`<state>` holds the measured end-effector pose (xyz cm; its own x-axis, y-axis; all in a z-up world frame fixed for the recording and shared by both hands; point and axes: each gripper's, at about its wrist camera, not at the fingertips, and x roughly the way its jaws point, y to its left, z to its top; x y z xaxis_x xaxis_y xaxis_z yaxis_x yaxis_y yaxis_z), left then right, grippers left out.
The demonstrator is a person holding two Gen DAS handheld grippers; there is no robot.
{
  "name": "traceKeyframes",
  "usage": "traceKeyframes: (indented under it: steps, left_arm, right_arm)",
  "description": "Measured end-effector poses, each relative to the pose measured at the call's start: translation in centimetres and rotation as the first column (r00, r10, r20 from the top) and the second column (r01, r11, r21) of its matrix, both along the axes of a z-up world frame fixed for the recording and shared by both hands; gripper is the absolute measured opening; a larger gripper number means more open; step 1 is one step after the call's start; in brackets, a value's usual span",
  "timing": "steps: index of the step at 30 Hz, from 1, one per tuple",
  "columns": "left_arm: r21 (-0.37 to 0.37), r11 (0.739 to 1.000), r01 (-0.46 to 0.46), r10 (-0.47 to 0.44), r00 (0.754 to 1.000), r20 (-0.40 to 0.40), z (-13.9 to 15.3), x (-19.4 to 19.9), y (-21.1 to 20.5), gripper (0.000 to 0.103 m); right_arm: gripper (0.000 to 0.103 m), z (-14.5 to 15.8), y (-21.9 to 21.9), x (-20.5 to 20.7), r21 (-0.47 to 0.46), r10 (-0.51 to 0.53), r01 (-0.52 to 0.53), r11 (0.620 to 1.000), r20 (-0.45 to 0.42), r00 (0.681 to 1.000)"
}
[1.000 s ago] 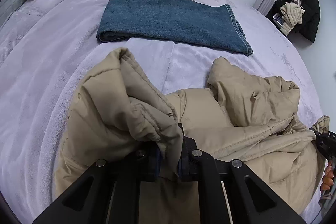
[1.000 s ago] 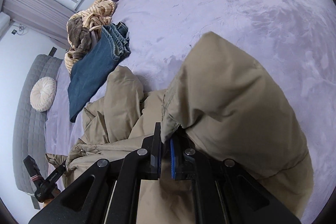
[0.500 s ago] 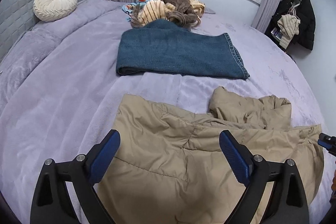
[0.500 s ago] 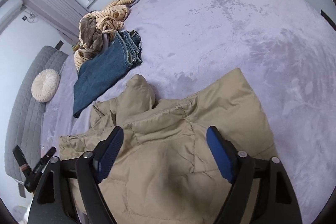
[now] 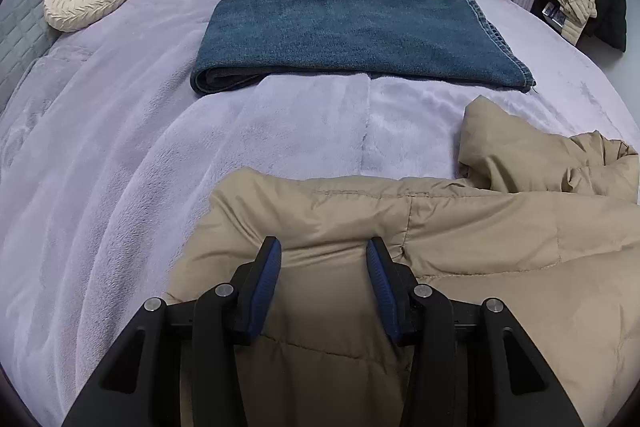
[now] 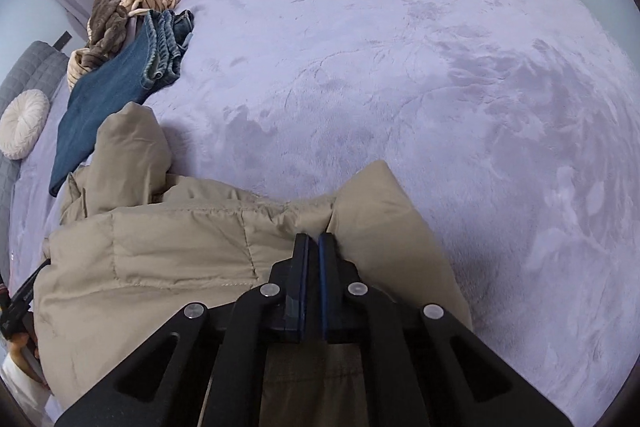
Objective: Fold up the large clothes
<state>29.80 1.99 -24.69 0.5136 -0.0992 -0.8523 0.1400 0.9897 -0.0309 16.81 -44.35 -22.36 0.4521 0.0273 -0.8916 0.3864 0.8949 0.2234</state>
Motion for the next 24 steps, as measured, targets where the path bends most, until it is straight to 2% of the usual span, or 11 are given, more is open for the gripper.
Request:
traceKeyframes:
  steps: [3,6,12,13,14,16,24]
  left_arm:
    - [0.013,1.0,0.004,-0.003,1.0,-0.002,-0.3,0.4,-0.5,0.049]
    - [0.024,1.0,0.002,-0.002,1.0,-0.004,0.0,0.2,-0.5,0.049]
    - [0.036,0.999,0.001,0.0,1.0,-0.013,2.8,-1.5,0.6,0.049]
    - [0.039,0.999,0.002,-0.001,1.0,-0.01,3.2,-2.0,0.8,0.052]
    - [0.041,0.999,0.002,-0.001,1.0,-0.01,3.7,-2.5,1.1,0.068]
    - [0.037,0.999,-0.017,0.016,1.0,0.012,4.9,-3.8,1.7,0.08]
    - [-0.01,1.0,-0.03,0.029,0.999,-0.046,6.6,-8.7,3.4,0.08]
  right_arm:
    - [0.001,-1.2,-0.4,0.8,-0.001,-0.015,0.015,1.0,-0.005,1.0]
    - [0.001,-1.2,-0.4,0.9,-0.004,-0.021,0.021,1.0,-0.008,1.0]
    - [0.007,2.0,0.2,-0.3,-0.001,-0.032,0.032,0.999,-0.003,0.999]
    - [0.007,2.7,0.5,-0.8,-0.002,-0.026,0.026,1.0,0.007,1.0]
    - [0.007,3.4,0.9,-1.2,-0.003,-0.022,0.022,1.0,0.018,1.0]
    - [0.007,4.4,1.5,-2.2,0.012,-0.019,0.018,1.0,0.038,0.999]
    - [0.008,7.3,4.4,-7.5,0.112,-0.031,0.021,0.994,0.089,0.996]
